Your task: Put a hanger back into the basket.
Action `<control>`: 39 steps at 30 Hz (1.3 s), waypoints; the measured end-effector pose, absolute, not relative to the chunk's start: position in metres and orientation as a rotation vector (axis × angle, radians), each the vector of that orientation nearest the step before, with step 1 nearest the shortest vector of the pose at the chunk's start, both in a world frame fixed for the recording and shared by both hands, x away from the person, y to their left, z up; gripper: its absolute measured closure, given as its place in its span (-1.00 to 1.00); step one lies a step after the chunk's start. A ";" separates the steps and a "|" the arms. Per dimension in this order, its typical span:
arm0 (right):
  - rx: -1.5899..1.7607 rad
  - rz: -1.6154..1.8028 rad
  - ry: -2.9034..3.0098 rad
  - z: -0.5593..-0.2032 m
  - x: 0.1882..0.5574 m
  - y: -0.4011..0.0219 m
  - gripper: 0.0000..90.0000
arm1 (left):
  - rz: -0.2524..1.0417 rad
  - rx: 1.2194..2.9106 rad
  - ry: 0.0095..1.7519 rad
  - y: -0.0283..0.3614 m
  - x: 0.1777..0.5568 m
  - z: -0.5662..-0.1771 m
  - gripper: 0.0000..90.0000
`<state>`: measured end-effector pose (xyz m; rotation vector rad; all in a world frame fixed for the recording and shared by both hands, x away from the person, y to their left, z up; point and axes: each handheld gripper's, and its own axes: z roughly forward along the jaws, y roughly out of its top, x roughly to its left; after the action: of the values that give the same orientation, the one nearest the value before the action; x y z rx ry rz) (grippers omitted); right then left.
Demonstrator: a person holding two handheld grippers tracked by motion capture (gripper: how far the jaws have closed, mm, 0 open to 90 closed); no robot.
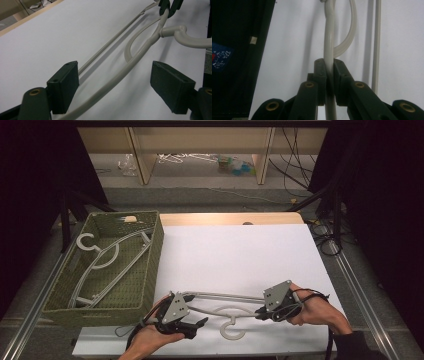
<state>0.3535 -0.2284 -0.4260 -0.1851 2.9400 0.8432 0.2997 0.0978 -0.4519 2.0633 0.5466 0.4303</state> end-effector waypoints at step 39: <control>-0.033 0.992 2.880 -0.416 0.357 -0.237 0.66 | 0.437 2.304 0.074 0.047 0.305 -0.433 0.74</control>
<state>0.3568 -0.2369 -0.4161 -0.0331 2.8799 0.9923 0.3051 0.0467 -0.4330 2.3041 0.0745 0.4366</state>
